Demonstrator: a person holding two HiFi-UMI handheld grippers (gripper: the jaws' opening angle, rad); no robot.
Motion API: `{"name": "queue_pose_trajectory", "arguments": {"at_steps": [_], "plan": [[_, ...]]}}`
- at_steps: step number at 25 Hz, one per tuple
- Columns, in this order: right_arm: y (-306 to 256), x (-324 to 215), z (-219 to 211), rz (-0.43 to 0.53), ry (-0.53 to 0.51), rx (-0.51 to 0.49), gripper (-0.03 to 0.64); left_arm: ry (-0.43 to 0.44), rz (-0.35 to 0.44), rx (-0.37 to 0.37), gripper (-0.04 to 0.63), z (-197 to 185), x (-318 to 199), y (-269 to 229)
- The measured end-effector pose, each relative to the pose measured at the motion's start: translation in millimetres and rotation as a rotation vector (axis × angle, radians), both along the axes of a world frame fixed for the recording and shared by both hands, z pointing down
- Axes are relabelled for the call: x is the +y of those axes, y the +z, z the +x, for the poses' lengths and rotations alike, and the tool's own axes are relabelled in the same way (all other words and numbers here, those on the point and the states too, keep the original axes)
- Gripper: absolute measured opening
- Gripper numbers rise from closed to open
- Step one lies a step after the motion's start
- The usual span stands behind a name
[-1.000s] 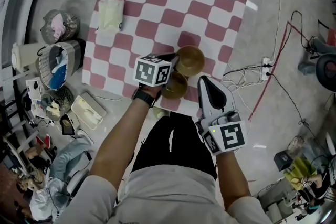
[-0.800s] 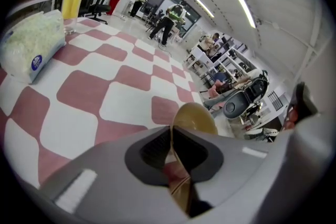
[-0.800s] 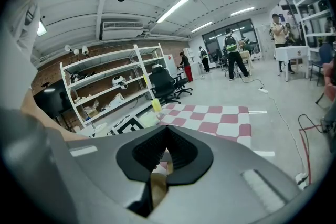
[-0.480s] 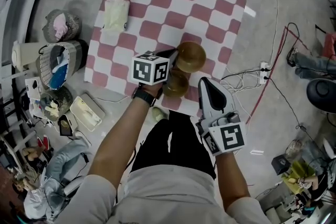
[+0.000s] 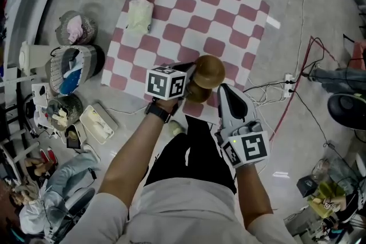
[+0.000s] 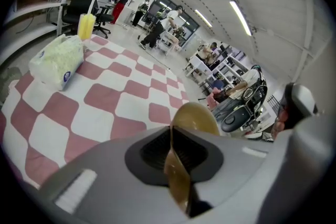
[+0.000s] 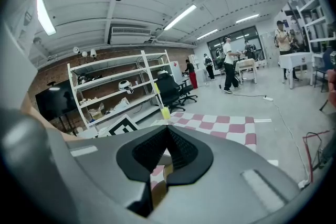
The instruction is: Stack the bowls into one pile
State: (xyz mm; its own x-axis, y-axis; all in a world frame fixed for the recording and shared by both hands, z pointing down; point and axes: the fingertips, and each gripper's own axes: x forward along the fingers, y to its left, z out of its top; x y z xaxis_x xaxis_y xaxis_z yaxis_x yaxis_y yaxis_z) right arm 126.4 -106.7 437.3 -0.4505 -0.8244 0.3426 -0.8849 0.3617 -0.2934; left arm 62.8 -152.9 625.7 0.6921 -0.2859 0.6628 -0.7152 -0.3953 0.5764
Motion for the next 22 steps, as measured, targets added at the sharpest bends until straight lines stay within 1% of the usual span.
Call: {"name": "queue_pose_trajectory", "arguments": {"at_steps": [8, 22], "plan": [[-11.4, 17.4, -10.4, 0.016, -0.003, -0.002, 0.009, 0.009, -0.015, -0.020, 0.021, -14.0, 32.4, -4.5], [-0.1, 37.9, -14.9, -0.002, 0.001, -0.001, 0.009, 0.007, -0.075, -0.057, 0.023, -27.5, 69.8, 28.8]]}}
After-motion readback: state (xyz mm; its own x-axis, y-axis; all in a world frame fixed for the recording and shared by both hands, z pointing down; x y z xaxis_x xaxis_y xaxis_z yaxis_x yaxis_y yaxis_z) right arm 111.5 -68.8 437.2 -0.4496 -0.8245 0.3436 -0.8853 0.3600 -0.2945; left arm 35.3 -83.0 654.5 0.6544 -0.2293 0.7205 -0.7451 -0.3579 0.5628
